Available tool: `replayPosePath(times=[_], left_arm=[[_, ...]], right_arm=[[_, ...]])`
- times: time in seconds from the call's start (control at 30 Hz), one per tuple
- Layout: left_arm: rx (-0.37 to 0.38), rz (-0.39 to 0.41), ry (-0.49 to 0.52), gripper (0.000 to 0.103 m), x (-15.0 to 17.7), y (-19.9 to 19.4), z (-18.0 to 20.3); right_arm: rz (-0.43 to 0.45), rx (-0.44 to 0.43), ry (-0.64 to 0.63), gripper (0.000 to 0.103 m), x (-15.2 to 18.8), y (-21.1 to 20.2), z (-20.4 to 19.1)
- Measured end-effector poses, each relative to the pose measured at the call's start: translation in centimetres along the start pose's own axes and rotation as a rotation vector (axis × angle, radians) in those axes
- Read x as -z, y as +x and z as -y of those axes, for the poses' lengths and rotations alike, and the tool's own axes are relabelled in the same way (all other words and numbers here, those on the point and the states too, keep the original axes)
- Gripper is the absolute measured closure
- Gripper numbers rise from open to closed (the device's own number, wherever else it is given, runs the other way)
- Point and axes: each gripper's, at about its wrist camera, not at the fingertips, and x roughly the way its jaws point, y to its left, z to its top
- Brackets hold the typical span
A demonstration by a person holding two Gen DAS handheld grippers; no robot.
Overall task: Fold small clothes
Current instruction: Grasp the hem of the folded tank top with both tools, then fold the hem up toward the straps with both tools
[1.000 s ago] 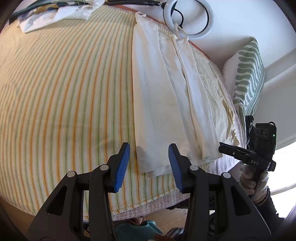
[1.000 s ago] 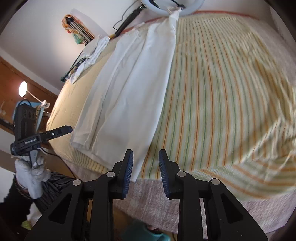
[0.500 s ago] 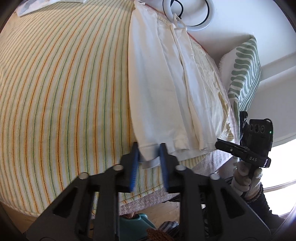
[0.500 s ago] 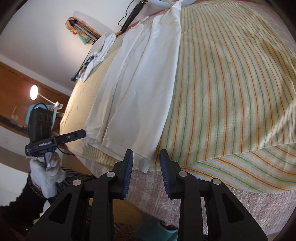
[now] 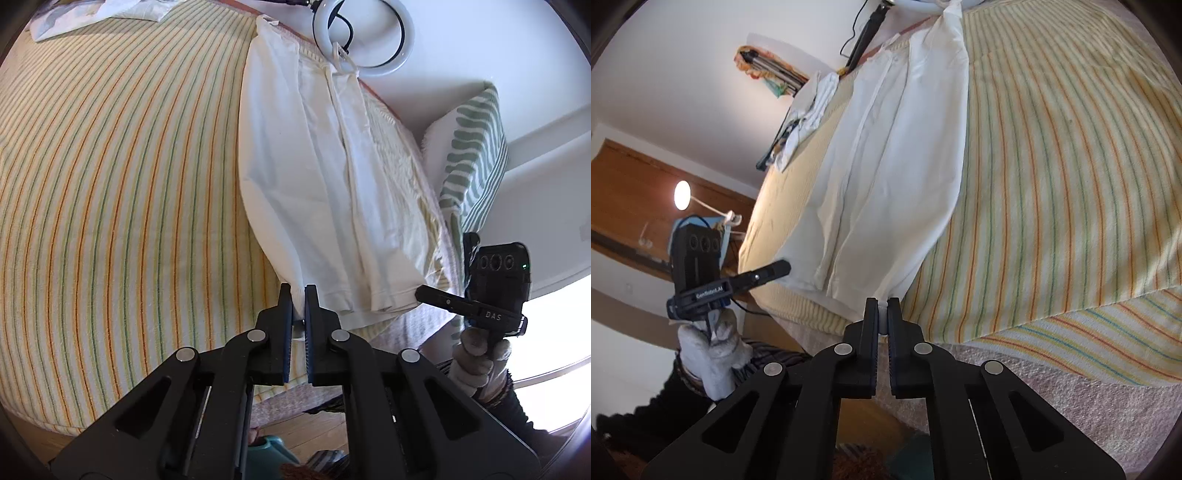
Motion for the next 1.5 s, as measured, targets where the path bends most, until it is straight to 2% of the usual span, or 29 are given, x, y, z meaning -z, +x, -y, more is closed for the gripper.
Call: replayPosePath(times=[0.17, 0.3, 0.53, 0.83, 1.0, 1.2, 1.43, 1.47, 1.5], left_arm=[[0.032, 0.027, -0.005, 0.100, -0.8, -0.8, 0.5], [0.043, 0.045, -0.009, 0.100, -1.9, -1.0, 0.9], [0.045, 0.076, 0.001, 0.100, -4.4, -0.7, 2.0], [0.040, 0.123, -0.031, 0.100, -8.9, 0.0, 1.4], [0.024, 0.133, -0.056, 0.100, -11.1, 1.2, 0.7], [-0.011, 0.122, -0.087, 0.100, -12.6, 2.8, -0.3], [-0.058, 0.141, -0.079, 0.100, -13.1, 2.9, -0.4], [-0.066, 0.143, -0.076, 0.097, -13.1, 2.8, -0.3], [-0.074, 0.145, -0.075, 0.087, -13.2, 2.7, -0.2]], right_arm=[[0.056, -0.045, 0.052, 0.100, -0.6, -1.1, 0.7], [0.094, -0.050, 0.049, 0.100, -1.6, -1.7, 0.3], [0.117, -0.023, 0.026, 0.101, -3.7, -1.9, -0.4], [0.179, 0.001, 0.062, 0.101, -7.8, -2.3, 0.6], [0.199, 0.027, 0.078, 0.101, -10.2, -1.5, 1.1], [0.181, 0.067, 0.086, 0.101, -11.8, -0.1, 1.6], [0.173, 0.138, 0.023, 0.096, -12.9, 0.4, 1.3], [0.176, 0.149, 0.013, 0.096, -13.0, 0.4, 1.1], [0.181, 0.159, 0.000, 0.094, -13.1, 0.3, 0.9]])
